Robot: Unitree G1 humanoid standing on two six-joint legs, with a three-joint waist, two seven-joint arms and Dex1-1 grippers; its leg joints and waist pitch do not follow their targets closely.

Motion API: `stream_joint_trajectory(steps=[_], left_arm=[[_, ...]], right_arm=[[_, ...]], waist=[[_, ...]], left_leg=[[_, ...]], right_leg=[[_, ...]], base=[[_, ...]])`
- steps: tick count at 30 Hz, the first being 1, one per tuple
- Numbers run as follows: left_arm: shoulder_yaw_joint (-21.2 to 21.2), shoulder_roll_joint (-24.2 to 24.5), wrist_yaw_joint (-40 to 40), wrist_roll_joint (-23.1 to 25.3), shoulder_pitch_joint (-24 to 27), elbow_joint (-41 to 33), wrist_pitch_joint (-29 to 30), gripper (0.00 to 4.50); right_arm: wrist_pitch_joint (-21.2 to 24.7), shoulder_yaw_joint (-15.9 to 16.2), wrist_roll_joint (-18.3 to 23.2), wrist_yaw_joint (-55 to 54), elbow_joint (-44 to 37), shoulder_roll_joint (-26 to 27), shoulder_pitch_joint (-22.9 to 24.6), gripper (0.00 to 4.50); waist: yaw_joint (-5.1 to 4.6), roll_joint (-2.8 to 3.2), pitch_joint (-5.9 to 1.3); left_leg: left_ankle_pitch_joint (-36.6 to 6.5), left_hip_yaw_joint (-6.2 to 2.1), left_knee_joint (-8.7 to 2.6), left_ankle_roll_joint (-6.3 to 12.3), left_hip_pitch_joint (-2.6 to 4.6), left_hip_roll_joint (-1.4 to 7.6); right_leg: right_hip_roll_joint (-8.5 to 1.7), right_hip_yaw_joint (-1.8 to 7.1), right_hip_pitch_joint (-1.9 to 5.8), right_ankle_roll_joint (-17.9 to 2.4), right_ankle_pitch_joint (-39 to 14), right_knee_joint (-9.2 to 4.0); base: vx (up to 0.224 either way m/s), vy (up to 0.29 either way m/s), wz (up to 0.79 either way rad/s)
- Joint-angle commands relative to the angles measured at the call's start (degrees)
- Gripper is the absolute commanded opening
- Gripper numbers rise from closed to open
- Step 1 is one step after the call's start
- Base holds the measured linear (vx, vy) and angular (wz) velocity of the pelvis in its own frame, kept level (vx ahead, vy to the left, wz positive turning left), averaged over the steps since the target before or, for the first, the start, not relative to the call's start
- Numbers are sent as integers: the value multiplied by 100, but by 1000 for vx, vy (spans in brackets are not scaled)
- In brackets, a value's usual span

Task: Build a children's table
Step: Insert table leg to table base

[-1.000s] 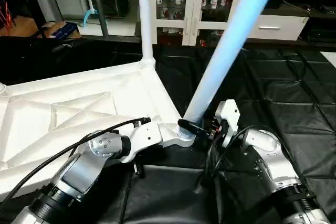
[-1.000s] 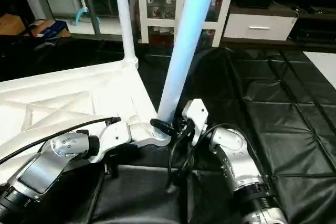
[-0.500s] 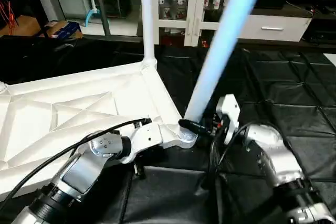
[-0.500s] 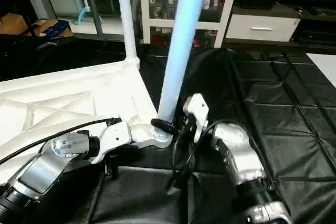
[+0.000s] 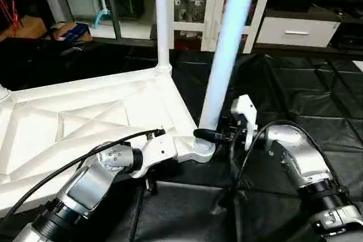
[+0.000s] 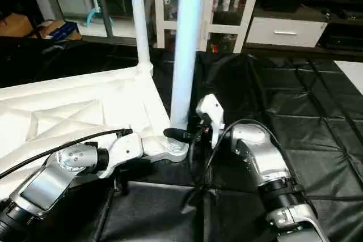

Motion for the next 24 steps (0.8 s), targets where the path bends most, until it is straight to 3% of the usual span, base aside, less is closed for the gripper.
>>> stream_joint_trajectory(steps=[1,4,6,7,8,10,13,17,24], left_arm=[[-34,122,68,214,53,147,44,4],[-29,129,70,215,58,122,27,4],[-23,129,75,214,59,93,17,4],[-23,132,77,211,61,81,16,4],[-23,137,78,206,65,73,15,4],[-29,150,80,202,68,82,4,4],[-34,157,82,202,67,91,-3,1],[-35,151,85,204,65,100,-7,0],[-15,162,94,230,68,103,19,0]], right_arm=[[665,248,-541,-554,999,8,325,184],[511,67,-553,-963,1244,130,255,184],[304,-21,-522,-999,1221,161,292,184],[247,-60,-479,-973,1160,167,331,184],[211,-88,-438,-944,1095,171,369,184],[123,-72,-465,-932,1063,149,421,184],[4,-38,-518,-946,1093,131,449,184],[-114,4,-541,-922,1059,122,508,184],[-346,-50,-617,-1115,1192,195,457,184]], waist=[[-46,43,-94],[-111,72,-60],[-179,59,-52],[-205,78,-65],[-212,81,-81],[-225,112,-103],[-235,104,-113],[-230,98,-109],[-229,106,-101]], left_leg=[[-2134,-118,-582,-4,-52,260],[-2670,-174,-599,-111,-16,254],[-2971,-215,-605,-144,-2,247],[-3045,-246,-624,-151,-7,254],[-3017,-253,-630,-147,-14,258],[-2777,-238,-662,-132,-52,283],[-2675,-189,-653,-111,-40,281],[-2570,-164,-646,-56,-43,279],[-2692,-186,-655,-82,-41,285]], right_leg=[[-282,149,121,-1080,-2421,-494],[-287,131,50,-772,-3281,-573],[-291,100,17,-556,-3740,-630],[-296,81,32,-488,-3767,-639],[-300,76,47,-491,-3671,-637],[-285,72,79,-717,-2862,-597],[-281,76,93,-950,-2390,-567],[-289,85,103,-1028,-2342,-561],[-298,86,81,-917,-2631,-581]], base=[[0,0,0],[0,0,0],[0,0,0],[0,0,0],[0,0,0],[0,0,0],[0,0,0],[0,0,0],[0,0,0]])
